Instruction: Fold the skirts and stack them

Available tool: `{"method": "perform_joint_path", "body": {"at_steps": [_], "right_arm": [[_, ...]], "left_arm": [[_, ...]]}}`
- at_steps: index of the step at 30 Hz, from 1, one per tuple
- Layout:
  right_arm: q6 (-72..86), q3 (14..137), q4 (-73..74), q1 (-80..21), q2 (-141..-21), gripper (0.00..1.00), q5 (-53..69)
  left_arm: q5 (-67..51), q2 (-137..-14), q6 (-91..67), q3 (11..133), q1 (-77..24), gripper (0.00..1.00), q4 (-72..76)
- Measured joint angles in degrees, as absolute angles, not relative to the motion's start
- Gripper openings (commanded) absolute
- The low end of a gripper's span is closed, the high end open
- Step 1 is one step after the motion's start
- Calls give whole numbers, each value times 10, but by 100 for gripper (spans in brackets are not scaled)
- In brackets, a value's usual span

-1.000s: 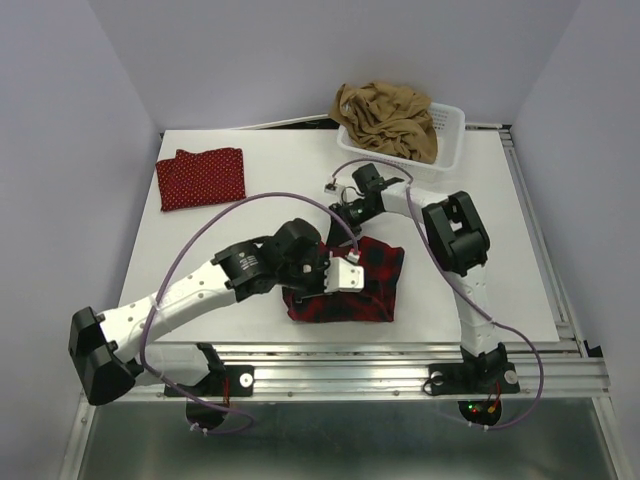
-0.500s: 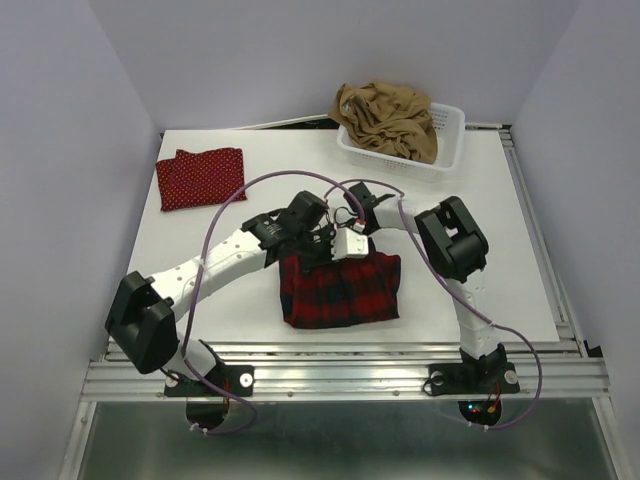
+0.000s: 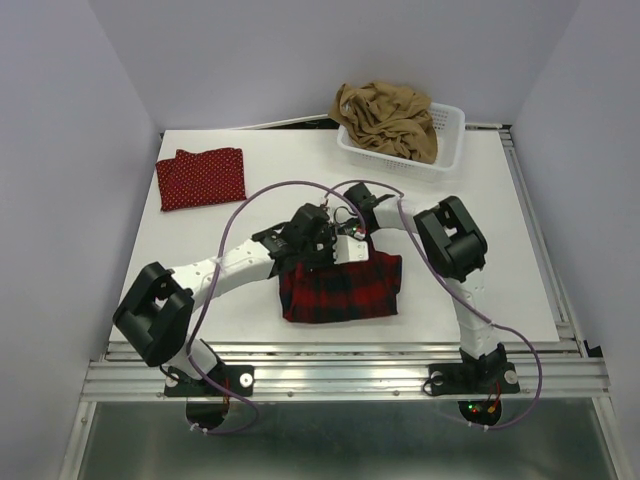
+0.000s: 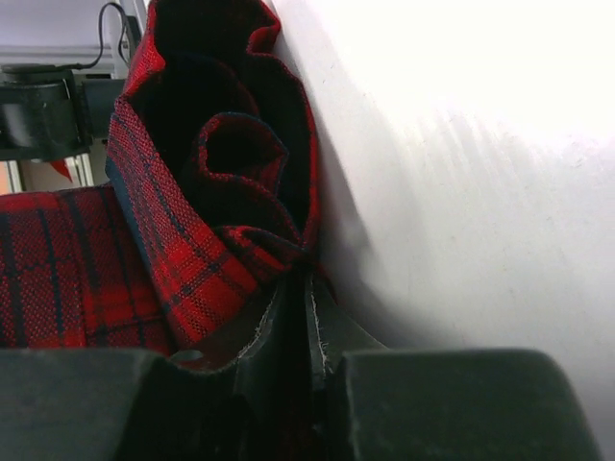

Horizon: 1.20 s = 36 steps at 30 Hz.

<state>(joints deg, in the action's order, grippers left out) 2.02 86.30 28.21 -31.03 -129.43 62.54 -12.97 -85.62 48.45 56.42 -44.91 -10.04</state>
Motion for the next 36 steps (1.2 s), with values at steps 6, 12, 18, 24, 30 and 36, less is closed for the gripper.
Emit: {"method": "perform_joint_path", "body": {"at_steps": [6,12,18,24,30,36], "right_arm": [[45,878,277,-305,-1320,15,648],[55,887,276,-302,-1333,14,660],[63,907,282,-300,-1347,23,662],[95,990,309,-282,-1371,41,609],[131,1129,296,-247,-1395,49,494],[128,1176,295,-203,-1393,61,449]], "left_arm": [[-83,-856,491,511,-458,7,-1],[-16,-856,515,446,-485,19,114],[51,-870,538,406,-515,28,200],[95,-883,563,392,-524,29,245],[75,-927,578,397,-537,35,234],[57,-969,573,475,-520,55,161]]}}
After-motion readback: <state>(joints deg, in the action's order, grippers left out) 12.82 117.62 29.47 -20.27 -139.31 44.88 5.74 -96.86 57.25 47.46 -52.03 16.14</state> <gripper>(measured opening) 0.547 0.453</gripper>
